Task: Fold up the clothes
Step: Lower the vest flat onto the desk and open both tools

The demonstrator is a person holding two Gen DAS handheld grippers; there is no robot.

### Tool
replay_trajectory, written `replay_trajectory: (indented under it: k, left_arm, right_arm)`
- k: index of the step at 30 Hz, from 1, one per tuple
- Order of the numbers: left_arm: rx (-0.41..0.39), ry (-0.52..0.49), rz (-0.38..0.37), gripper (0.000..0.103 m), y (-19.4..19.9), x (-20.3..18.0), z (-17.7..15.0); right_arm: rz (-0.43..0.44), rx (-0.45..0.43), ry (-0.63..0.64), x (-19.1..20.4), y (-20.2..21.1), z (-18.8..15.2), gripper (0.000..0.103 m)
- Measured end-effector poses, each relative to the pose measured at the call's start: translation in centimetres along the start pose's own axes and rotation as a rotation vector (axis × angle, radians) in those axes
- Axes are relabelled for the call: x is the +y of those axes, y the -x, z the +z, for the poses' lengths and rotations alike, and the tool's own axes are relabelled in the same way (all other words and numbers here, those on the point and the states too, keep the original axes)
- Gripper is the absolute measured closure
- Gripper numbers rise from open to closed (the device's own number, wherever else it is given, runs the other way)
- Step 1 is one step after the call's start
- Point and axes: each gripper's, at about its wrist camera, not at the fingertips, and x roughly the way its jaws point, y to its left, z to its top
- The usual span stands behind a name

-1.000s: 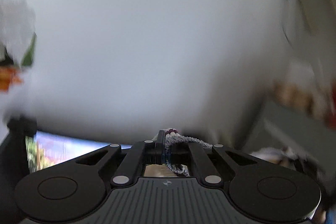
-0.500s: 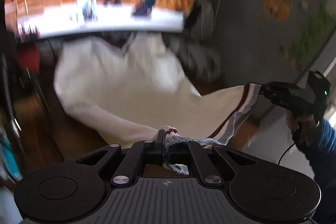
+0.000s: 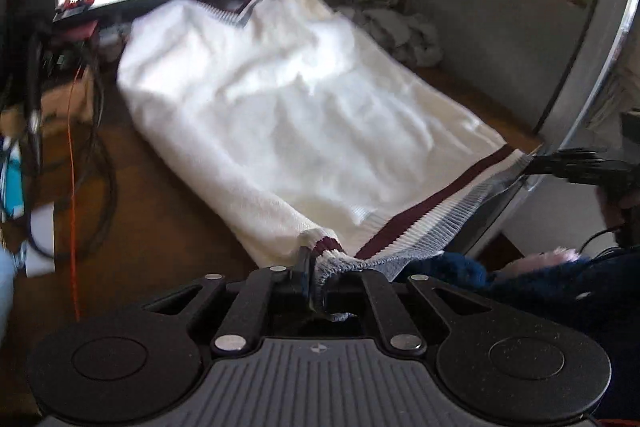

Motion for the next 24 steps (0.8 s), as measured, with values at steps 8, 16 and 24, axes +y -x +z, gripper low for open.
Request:
replay_trajectory:
  k: [8,16,24]
  left_arm:
    - [-0.039,0.133,-0.103,0.072,1.8,2.1,-1.4]
    - [-0.112,0.230,-0.110,0.069,5.2,4.1,-2.2]
    - [-0.142,0.273,-0.022,0.069,2.0,6.3,0.3]
  right_arm:
    - [0.075,-0.071,-0.120,-1.9,0.5,2.1,0.069]
    - [0.009,0.021,-0.238,-3.4,-5.7,4.4,0.076]
    - [-0.183,0.010,0.061,0.3,-5.5,3.8,0.098]
